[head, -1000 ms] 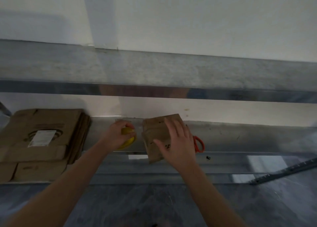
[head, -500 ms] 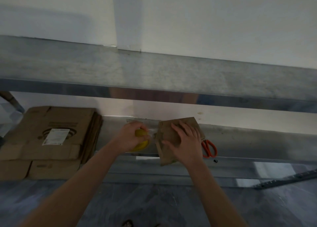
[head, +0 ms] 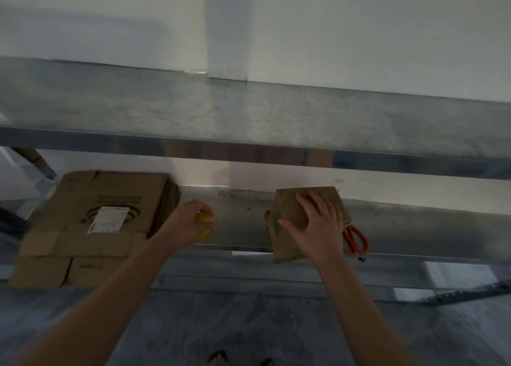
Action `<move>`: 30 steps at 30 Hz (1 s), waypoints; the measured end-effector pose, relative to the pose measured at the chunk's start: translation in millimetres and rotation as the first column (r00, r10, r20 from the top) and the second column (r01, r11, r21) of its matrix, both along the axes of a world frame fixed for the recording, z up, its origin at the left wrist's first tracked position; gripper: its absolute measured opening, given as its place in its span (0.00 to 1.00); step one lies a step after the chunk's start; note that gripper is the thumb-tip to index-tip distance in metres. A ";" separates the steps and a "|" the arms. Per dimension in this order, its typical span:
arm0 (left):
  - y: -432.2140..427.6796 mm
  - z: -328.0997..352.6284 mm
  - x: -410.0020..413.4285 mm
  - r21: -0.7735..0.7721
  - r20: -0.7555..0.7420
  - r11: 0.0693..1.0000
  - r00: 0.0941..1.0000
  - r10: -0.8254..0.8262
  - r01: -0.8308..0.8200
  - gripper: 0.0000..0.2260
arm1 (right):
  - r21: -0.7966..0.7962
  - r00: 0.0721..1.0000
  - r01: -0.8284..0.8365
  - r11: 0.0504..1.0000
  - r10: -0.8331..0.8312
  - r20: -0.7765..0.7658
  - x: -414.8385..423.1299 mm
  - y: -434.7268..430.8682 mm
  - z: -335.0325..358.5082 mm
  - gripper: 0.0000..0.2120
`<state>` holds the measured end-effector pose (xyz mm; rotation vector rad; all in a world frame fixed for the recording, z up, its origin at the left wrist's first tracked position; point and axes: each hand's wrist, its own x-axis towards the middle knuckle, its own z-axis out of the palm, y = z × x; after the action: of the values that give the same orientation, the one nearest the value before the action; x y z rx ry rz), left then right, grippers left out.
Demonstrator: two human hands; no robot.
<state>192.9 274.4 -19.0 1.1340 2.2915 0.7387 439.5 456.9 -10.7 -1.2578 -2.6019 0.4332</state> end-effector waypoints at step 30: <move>-12.1 -8.0 8.0 0.236 -0.388 0.913 0.894 -0.224 0.331 0.10 | -0.049 0.940 -0.340 0.939 0.339 -0.028 -80.4 -89.4 -10.6 0.21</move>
<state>200.9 262.3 -27.1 1.8288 2.2655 0.8379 359.1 367.6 -21.3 -0.8077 -2.8133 0.5725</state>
